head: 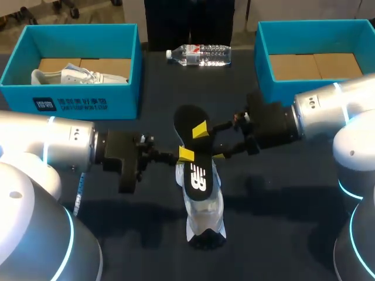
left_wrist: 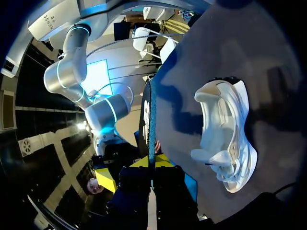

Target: Take the shoe out of the shoebox, open the shoe tongue, remove and reinsert the insole, then place the shoe into the shoebox

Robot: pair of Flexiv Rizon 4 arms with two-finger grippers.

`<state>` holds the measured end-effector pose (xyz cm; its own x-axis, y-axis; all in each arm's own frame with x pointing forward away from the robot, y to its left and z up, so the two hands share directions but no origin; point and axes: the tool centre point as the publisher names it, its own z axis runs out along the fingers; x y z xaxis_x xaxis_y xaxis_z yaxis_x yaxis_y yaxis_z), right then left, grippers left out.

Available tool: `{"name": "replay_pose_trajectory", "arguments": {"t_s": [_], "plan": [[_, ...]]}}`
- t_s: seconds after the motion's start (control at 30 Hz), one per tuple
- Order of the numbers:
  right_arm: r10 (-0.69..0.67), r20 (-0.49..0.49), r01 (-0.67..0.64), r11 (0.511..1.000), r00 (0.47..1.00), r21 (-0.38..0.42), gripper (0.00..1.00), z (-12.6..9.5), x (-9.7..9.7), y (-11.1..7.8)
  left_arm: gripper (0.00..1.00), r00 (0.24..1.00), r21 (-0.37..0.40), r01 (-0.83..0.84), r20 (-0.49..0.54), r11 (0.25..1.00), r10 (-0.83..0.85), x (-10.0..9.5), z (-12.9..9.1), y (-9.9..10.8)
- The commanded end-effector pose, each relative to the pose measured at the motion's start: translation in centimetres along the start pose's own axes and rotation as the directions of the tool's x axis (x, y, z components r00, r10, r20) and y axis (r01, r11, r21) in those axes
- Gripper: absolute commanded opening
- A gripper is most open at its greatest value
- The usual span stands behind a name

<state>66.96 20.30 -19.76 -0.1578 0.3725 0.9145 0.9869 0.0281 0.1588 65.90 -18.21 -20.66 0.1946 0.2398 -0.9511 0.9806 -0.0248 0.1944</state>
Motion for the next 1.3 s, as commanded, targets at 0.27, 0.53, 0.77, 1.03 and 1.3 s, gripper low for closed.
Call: {"name": "replay_pose_trajectory", "arguments": {"t_s": [0.27, 0.53, 0.77, 1.03, 1.3], "plan": [[-0.017, 0.003, 0.017, 1.0, 1.0, -0.005, 0.82, 0.68, -0.18, -0.01, 0.0, 1.0, -0.004, -0.006, 0.009, 1.0, 0.006, -0.35, -0.16, 0.26], [-0.027, 0.005, 0.027, 1.0, 1.0, 0.011, 0.49, 1.09, 0.18, -0.08, 0.0, 1.0, -0.004, -0.011, 0.004, 1.0, 0.011, -0.38, 0.07, 0.56], [-0.031, 0.001, 0.031, 0.999, 1.0, 0.014, 0.44, 1.28, 0.26, -0.15, 0.0, 1.0, -0.004, -0.017, 0.009, 1.0, 0.017, -0.67, 0.43, 0.72], [-0.031, -0.024, 0.031, 0.999, 0.999, 0.01, 0.36, 1.12, -0.14, -0.17, 0.0, 1.0, -0.006, -0.019, 0.012, 1.0, 0.019, -0.77, 0.58, 0.69], [-0.024, -0.034, 0.024, 1.0, 0.999, 0.006, 0.29, 1.0, -0.43, -0.08, 0.0, 1.0, -0.008, -0.018, 0.012, 1.0, 0.018, -0.55, 0.55, 0.65]]}}
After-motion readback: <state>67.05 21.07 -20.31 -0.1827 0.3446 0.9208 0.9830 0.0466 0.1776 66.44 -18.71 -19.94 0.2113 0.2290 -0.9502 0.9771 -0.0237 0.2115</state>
